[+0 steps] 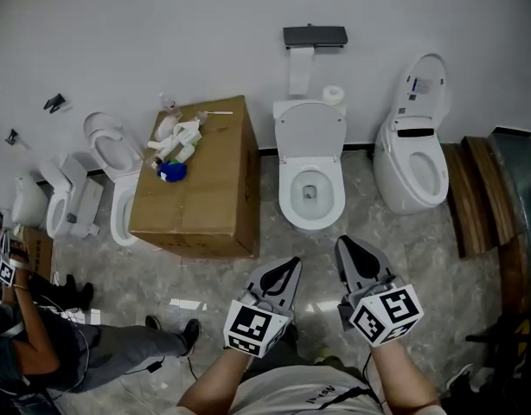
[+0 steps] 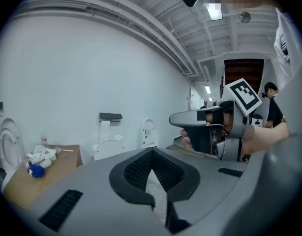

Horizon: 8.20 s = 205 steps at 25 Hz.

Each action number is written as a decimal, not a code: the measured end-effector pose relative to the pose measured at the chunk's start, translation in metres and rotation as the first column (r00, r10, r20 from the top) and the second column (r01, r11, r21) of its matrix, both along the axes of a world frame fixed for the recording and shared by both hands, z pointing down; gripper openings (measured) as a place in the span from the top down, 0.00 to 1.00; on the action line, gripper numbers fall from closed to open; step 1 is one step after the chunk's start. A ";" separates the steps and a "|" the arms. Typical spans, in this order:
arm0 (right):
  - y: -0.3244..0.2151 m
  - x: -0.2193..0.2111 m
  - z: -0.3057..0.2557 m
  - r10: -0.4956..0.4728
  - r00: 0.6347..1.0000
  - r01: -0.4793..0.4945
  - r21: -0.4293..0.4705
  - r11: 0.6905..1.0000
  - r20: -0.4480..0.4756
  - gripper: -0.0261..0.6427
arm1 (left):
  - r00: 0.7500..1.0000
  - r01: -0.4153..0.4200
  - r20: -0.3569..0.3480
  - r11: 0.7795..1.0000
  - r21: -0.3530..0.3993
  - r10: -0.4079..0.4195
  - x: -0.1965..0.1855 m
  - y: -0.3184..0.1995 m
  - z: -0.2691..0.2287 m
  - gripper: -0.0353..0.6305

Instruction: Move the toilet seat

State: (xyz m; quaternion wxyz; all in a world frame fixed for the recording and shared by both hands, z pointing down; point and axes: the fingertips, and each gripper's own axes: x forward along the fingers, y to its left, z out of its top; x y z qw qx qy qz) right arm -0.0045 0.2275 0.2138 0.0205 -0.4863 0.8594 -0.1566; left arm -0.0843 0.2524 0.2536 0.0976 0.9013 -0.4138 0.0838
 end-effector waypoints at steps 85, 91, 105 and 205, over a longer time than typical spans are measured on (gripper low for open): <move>-0.306 0.038 0.505 0.068 0.998 -0.070 -0.225 0.972 -0.017 0.94 | 0.331 -0.546 0.848 0.817 -0.186 0.414 0.058 -0.288 0.707 0.61; -0.305 0.044 0.495 0.078 0.997 -0.078 -0.227 0.971 -0.013 0.94 | 0.352 -0.529 0.829 0.823 -0.206 0.435 0.059 -0.288 0.692 0.61; -0.306 0.049 0.390 0.090 0.996 -0.094 -0.205 0.974 -0.027 0.94 | 0.457 -0.510 0.770 0.840 -0.184 0.446 0.054 -0.305 0.566 0.59; -0.617 0.042 0.225 -0.022 0.992 0.001 -0.170 0.985 -0.123 0.94 | 0.949 0.300 0.112 0.953 -0.026 -0.296 0.040 -0.669 0.201 0.66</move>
